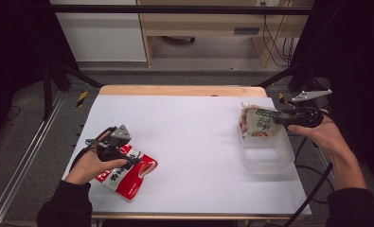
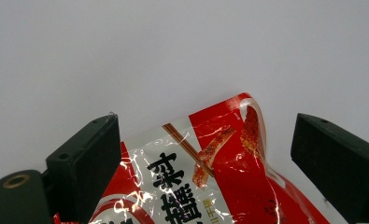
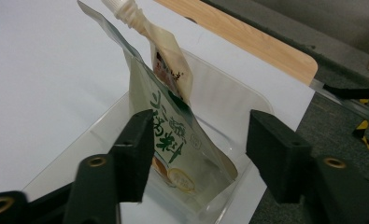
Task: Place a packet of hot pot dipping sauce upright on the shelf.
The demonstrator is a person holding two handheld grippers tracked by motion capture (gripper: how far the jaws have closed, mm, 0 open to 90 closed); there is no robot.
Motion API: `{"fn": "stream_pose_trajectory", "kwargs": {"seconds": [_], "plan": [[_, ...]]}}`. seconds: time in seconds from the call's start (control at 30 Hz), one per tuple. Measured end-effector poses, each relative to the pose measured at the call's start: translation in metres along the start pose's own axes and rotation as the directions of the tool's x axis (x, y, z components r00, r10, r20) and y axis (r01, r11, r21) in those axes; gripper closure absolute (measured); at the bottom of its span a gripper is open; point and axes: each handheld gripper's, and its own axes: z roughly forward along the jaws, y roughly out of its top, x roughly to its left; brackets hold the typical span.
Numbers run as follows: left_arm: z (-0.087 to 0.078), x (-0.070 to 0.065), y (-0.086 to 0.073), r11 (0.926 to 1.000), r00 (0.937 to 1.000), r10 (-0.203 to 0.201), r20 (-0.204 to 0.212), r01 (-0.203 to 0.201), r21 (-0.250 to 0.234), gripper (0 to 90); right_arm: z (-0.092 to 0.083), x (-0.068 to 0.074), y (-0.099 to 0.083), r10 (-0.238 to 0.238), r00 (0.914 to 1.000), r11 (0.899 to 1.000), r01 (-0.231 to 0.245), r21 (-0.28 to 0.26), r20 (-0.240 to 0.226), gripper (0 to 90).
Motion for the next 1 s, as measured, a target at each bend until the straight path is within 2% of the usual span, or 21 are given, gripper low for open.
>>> {"fn": "stream_pose_trajectory", "kwargs": {"seconds": [0.03, 0.07, 0.1, 0.37, 0.63, 0.7, 0.73, 0.77, 0.8, 0.83, 0.87, 0.9, 0.93, 1.0], "plan": [[0.0, 0.0, 0.0, 1.0, 1.0, 0.0, 0.0, 0.0, 0.0, 8.6, 0.0, 0.0, 0.0, 0.0, 1.0, 1.0, 0.0, 0.0, 0.0, 41.1], [0.0, 0.0, 0.0, 1.0, 1.0, 0.0, 0.0, 0.0, -0.001, 8.6, -0.001, 0.001, 0.001, -0.013, 0.9998, 1.0, 0.013, -0.008, 0.013, 34.9], [0.0, 0.0, 0.0, 1.0, 1.0, 0.0, -0.001, 0.0, -0.001, 8.6, -0.002, 0.002, 0.001, -0.007, 0.9998, 1.0, 0.008, -0.014, 0.018, 32.8], [0.0, 0.0, -0.001, 1.0, 1.0, 0.003, -0.007, -0.003, 0.003, 8.3, -0.007, 0.01, 0.005, -0.042, 0.9981, 0.998, 0.044, -0.052, 0.045, 19.3], [0.0, 0.001, -0.003, 1.0, 0.9998, 0.001, -0.022, -0.001, 0.007, 7.4, -0.024, 0.029, 0.016, -0.09, 0.9918, 0.985, 0.102, -0.137, 0.09, 13.0], [0.0, 0.001, -0.004, 1.0, 0.9997, 0.0, -0.026, 0.001, 0.009, 7.3, -0.027, 0.033, 0.017, -0.094, 0.9913, 0.984, 0.106, -0.141, 0.092, 12.8], [0.001, 0.002, -0.005, 1.0, 0.9994, -0.002, -0.035, 0.002, 0.008, 7.3, -0.031, 0.041, 0.02, -0.108, 0.9893, 0.98, 0.123, -0.155, 0.097, 12.0], [0.001, 0.002, -0.005, 1.0, 0.9994, -0.002, -0.035, 0.002, 0.008, 7.3, -0.031, 0.041, 0.02, -0.108, 0.9893, 0.98, 0.123, -0.155, 0.097, 12.0], [0.001, 0.002, -0.005, 0.9999, 0.9992, -0.003, -0.039, 0.004, 0.01, 7.3, -0.034, 0.052, 0.023, -0.132, 0.9863, 0.975, 0.148, -0.168, 0.099, 11.1], [0.0, 0.002, -0.006, 0.9999, 0.9988, -0.009, -0.048, 0.01, 0.011, 7.3, -0.034, 0.052, 0.023, -0.132, 0.9863, 0.975, 0.148, -0.168, 0.099, 11.1], [0.0, 0.004, -0.007, 0.9997, 0.9977, -0.02, -0.064, 0.021, 0.011, 7.3, -0.036, 0.064, 0.026, -0.14, 0.9859, 0.972, 0.155, -0.176, 0.091, 11.1], [0.0, 0.004, -0.007, 0.9997, 0.9977, -0.02, -0.064, 0.021, 0.011, 7.3, -0.036, 0.064, 0.026, -0.14, 0.9859, 0.972, 0.155, -0.176, 0.091, 11.1], [-0.001, 0.004, -0.008, 0.9995, 0.9971, -0.029, -0.07, 0.029, 0.009, 7.3, -0.036, 0.077, 0.028, -0.148, 0.9862, 0.969, 0.16, -0.189, 0.074, 10.9], [-0.002, 0.006, -0.011, 0.999, 0.9954, -0.042, -0.087, 0.043, 0.01, 7.0, -0.034, 0.091, 0.03, -0.16, 0.9855, 0.967, 0.168, -0.191, 0.057, 11.1]]}}
